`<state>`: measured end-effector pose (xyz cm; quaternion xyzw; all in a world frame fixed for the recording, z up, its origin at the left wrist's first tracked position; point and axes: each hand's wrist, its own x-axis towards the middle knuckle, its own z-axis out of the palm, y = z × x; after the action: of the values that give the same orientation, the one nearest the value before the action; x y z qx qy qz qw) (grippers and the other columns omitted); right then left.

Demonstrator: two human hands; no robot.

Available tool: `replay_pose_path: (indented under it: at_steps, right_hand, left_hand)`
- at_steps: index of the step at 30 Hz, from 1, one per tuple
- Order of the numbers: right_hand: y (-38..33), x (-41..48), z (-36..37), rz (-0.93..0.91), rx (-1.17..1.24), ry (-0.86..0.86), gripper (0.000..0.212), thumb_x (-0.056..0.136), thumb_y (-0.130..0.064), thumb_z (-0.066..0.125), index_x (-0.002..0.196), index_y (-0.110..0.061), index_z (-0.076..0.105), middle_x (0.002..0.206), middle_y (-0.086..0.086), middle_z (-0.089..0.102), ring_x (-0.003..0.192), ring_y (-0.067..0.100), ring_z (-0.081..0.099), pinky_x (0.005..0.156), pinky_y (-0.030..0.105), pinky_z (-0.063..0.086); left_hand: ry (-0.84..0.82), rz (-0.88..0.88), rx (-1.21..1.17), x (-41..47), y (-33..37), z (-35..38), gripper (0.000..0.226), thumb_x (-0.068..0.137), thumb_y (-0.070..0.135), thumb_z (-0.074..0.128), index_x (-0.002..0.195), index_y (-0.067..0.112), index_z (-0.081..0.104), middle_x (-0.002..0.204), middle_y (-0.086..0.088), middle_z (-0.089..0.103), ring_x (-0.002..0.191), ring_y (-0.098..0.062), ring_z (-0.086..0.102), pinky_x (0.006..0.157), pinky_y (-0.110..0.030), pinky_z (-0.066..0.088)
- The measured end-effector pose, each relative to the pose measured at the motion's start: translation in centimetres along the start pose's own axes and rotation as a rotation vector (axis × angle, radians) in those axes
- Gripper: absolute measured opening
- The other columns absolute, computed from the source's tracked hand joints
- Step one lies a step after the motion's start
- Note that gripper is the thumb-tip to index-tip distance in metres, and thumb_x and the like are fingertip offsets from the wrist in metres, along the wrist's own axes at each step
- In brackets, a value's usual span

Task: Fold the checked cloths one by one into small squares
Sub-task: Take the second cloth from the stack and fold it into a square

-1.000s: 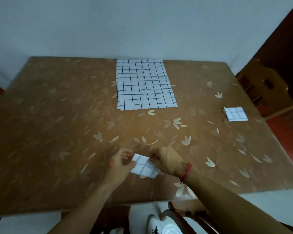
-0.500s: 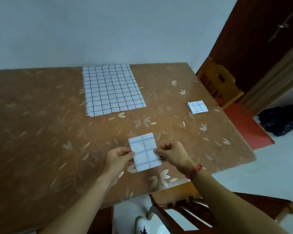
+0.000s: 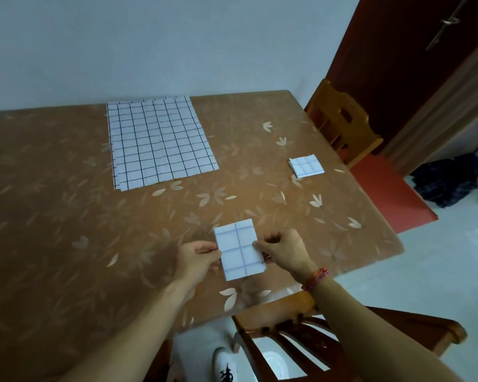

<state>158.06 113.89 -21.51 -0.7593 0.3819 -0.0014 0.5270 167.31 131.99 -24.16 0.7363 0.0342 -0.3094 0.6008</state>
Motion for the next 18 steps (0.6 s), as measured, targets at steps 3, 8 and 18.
replay_pose_path:
  at_steps: [3, 8, 18]
  right_hand:
    - [0.5, 1.1, 0.1, 0.009, -0.042, 0.006, 0.02, 0.08, -0.011, 0.077, 0.064, -0.019, 0.069, 0.071, 0.002, 0.072, 0.072, 0.024, 0.072, 0.065, 0.04, 0.062]
    - [2.2, 4.2, 1.0, 0.016, -0.117, -0.021, 0.023, 0.078, -0.017, 0.079, 0.06, -0.026, 0.067, 0.071, -0.005, 0.072, 0.072, 0.016, 0.071, 0.071, 0.043, 0.061]
    - [5.4, 8.3, 3.5, 0.061, -0.175, -0.057, 0.005, 0.077, -0.02, 0.079, 0.074, -0.021, 0.076, 0.07, -0.01, 0.072, 0.067, 0.01, 0.07, 0.071, 0.038, 0.061]
  left_hand:
    - [0.031, -0.022, 0.023, 0.7, -0.3, 0.7, 0.011, 0.077, -0.005, 0.072, 0.083, 0.004, 0.069, 0.078, -0.013, 0.072, 0.06, -0.022, 0.067, 0.057, -0.031, 0.055]
    - [0.117, -0.047, 0.077, 2.9, -1.0, 1.9, 0.015, 0.075, -0.003, 0.073, 0.074, 0.011, 0.067, 0.069, -0.005, 0.069, 0.054, -0.022, 0.061, 0.057, -0.032, 0.053]
    - [0.17, -0.045, 0.318, 6.8, -3.8, 2.5, 0.012, 0.074, 0.003, 0.076, 0.077, 0.011, 0.068, 0.074, -0.004, 0.069, 0.066, -0.02, 0.066, 0.064, -0.038, 0.058]
